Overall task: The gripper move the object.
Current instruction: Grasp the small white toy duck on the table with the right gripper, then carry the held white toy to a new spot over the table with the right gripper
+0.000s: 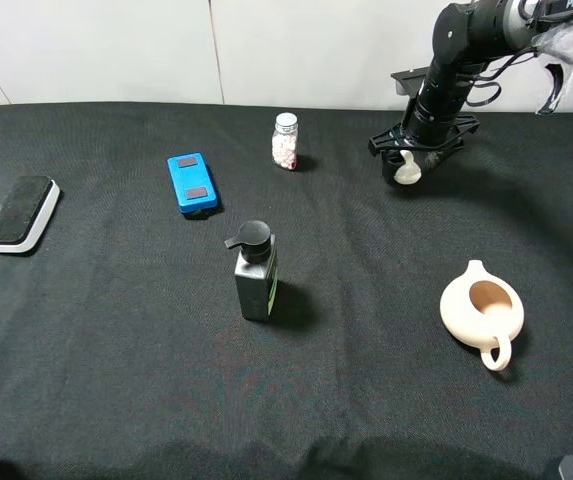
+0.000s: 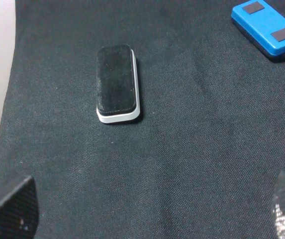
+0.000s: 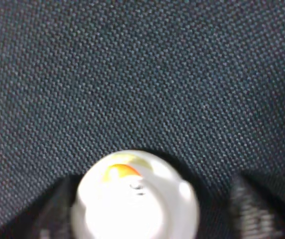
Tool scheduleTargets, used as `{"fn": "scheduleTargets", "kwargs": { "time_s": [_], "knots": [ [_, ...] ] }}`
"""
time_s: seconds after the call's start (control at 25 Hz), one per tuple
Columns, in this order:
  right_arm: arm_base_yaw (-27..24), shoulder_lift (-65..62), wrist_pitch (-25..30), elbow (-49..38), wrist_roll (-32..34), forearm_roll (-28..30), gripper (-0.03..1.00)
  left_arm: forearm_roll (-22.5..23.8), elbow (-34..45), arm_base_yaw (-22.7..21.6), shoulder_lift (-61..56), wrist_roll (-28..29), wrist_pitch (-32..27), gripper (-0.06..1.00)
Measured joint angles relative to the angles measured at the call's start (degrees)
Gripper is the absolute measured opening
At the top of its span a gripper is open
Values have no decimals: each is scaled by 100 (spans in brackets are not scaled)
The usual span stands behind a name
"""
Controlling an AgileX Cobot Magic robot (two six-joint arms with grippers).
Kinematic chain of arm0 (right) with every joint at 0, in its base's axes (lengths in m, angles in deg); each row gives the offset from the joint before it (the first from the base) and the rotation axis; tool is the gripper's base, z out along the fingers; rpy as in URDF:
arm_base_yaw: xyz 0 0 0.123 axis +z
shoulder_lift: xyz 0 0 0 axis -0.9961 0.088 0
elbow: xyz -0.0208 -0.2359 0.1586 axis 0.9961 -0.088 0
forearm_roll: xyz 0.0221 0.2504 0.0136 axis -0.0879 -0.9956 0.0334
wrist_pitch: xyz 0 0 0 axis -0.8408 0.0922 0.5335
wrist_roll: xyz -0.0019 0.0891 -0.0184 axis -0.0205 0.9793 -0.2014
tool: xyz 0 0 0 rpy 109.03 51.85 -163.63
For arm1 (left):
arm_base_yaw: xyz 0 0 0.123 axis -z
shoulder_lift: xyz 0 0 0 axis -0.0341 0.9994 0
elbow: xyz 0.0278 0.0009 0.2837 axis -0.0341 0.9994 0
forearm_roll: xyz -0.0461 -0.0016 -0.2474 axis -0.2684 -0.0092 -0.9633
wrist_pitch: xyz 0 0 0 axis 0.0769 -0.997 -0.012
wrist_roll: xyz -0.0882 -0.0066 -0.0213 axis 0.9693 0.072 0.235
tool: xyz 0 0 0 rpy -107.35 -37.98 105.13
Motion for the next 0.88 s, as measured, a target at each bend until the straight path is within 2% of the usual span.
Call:
{"fn": "scheduleTargets", "kwargs": {
  "time_s": [0.12, 0.6, 0.88],
  "knots": [
    [0, 0, 0, 0, 0, 0, 35, 0, 0, 0, 0, 0, 0, 99],
    [0, 0, 16, 0, 0, 10, 35, 0, 0, 0, 0, 0, 0, 99],
    [0, -13, 540, 339, 0, 15, 35, 0, 0, 0, 0, 0, 0, 99]
  ]
}}
